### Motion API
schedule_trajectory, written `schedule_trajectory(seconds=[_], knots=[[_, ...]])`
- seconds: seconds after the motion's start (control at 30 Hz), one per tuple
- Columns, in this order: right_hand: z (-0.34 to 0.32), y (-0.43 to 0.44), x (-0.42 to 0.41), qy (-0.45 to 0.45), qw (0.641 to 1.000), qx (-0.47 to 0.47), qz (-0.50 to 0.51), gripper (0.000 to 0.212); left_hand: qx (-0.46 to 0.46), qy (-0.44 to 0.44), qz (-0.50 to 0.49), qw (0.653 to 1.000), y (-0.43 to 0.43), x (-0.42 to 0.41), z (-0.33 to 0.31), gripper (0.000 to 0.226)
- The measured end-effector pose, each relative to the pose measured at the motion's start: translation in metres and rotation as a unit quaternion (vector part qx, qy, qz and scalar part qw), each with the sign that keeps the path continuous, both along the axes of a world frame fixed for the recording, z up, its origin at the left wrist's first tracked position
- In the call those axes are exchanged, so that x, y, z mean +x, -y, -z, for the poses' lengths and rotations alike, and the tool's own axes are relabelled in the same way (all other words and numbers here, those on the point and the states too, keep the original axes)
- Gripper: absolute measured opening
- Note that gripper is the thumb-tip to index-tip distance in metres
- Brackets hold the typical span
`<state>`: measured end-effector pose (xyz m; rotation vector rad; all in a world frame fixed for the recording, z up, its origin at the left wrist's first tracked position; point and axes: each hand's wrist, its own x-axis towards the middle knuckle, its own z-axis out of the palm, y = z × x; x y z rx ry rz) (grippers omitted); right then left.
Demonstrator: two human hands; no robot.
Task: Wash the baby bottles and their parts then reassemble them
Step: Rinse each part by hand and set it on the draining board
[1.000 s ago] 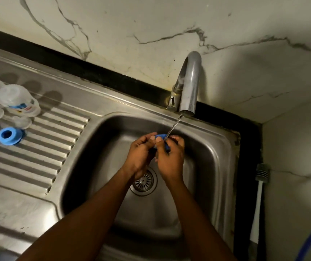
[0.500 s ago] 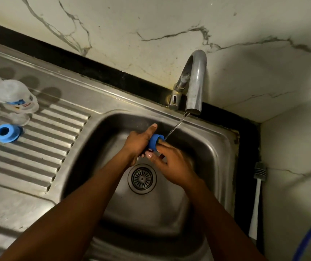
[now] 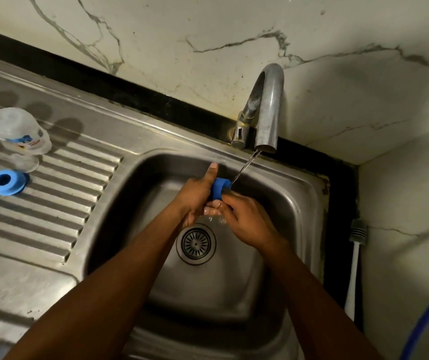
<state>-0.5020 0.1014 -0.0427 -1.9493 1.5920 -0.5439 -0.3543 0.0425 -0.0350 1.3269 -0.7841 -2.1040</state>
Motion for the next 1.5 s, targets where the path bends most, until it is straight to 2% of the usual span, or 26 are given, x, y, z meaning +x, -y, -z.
schedule_trajectory(seconds=[0.07,0.17,0.23,0.27,0.3,0.37,0.43,0.5,0.57,0.63,0.7,0.73,0.77,0.83,0.9,0.93,1.0,1.03,1.07,1.13,1.17,1.2,1.27,1.33,1.43,1.5], knots=[[-0.004,0.002,0.008,0.074,0.992,0.030,0.103,0.028,0.002,0.007,0.037,0.999,0.004,0.000,0.001,0.058],[-0.015,0.006,0.029,0.254,0.922,0.144,0.256,0.018,0.013,-0.122,0.012,0.992,0.006,0.006,0.002,0.037],[-0.016,0.003,0.036,0.317,0.893,0.192,0.254,0.019,0.018,-0.178,-0.028,0.984,0.005,0.011,0.008,0.033],[-0.017,-0.003,0.038,0.323,0.899,0.197,0.220,0.020,0.009,-0.165,-0.036,0.986,0.005,0.012,0.010,0.033],[-0.015,-0.009,0.037,0.288,0.927,0.170,0.171,0.023,-0.004,-0.121,-0.036,0.992,0.005,0.012,0.012,0.034],[-0.001,-0.015,0.024,0.108,0.992,0.049,0.053,0.029,-0.041,0.009,-0.017,0.999,0.001,0.005,0.009,0.043],[0.007,-0.012,0.010,-0.012,1.000,-0.009,-0.016,0.034,-0.050,0.083,-0.013,0.995,-0.002,-0.001,0.006,0.050],[0.008,-0.011,0.008,-0.018,1.000,-0.007,-0.001,0.034,-0.047,0.110,0.004,0.993,-0.001,-0.002,0.009,0.053],[-0.001,-0.009,0.016,0.118,0.983,0.064,0.124,0.029,-0.021,0.037,0.026,0.999,-0.001,0.000,0.012,0.049],[-0.014,-0.006,0.031,0.327,0.896,0.162,0.253,0.024,0.020,-0.135,0.015,0.990,-0.004,0.004,0.012,0.040],[-0.023,-0.006,0.039,0.396,0.854,0.188,0.278,0.020,0.035,-0.231,-0.025,0.972,-0.008,0.004,0.011,0.036],[-0.023,-0.008,0.039,0.383,0.870,0.174,0.257,0.019,0.031,-0.216,-0.039,0.975,-0.008,0.003,0.010,0.038],[-0.023,-0.009,0.035,0.323,0.913,0.133,0.212,0.017,0.014,-0.166,-0.044,0.985,-0.008,0.001,0.010,0.042],[-0.015,-0.010,0.016,0.109,0.991,0.014,0.071,0.015,-0.042,-0.007,-0.012,0.999,-0.008,-0.002,0.004,0.052],[-0.007,-0.005,-0.003,-0.055,0.998,-0.028,-0.026,0.025,-0.074,0.110,0.029,0.991,-0.007,-0.005,-0.001,0.058],[-0.004,-0.004,-0.008,-0.083,0.996,-0.032,-0.032,0.030,-0.079,0.140,0.055,0.986,-0.006,-0.005,-0.002,0.061],[-0.005,-0.004,-0.001,-0.042,0.998,-0.040,0.027,0.029,-0.069,0.125,0.099,0.985,-0.001,-0.003,-0.002,0.063],[-0.006,-0.004,0.006,0.037,0.994,-0.016,0.102,0.026,-0.046,0.055,0.091,0.993,0.000,-0.003,-0.001,0.059],[-0.009,-0.004,0.017,0.153,0.971,0.034,0.180,0.023,-0.022,-0.037,0.064,0.997,0.001,-0.003,-0.001,0.052],[-0.018,-0.003,0.037,0.387,0.863,0.160,0.283,0.020,-0.005,-0.172,0.007,0.985,0.003,0.000,0.005,0.037],[-0.018,-0.005,0.041,0.414,0.846,0.175,0.286,0.019,-0.012,-0.174,-0.008,0.985,0.004,0.000,0.009,0.035],[-0.017,-0.008,0.039,0.376,0.878,0.152,0.254,0.017,-0.021,-0.146,-0.014,0.989,0.003,0.001,0.011,0.036],[-0.009,-0.012,0.021,0.160,0.982,0.038,0.096,0.013,-0.050,-0.017,-0.006,0.999,-0.002,-0.002,0.013,0.050],[0.000,-0.009,0.001,0.007,1.000,-0.003,-0.019,0.018,-0.072,0.080,0.010,0.994,-0.007,-0.005,0.010,0.055],[0.002,-0.005,-0.003,0.085,0.994,0.042,0.053,0.022,-0.071,0.111,0.050,0.990,-0.007,-0.005,0.003,0.049],[-0.003,-0.004,0.008,0.241,0.947,0.122,0.172,0.021,-0.049,-0.004,0.046,0.998,-0.005,-0.004,0.002,0.041]])
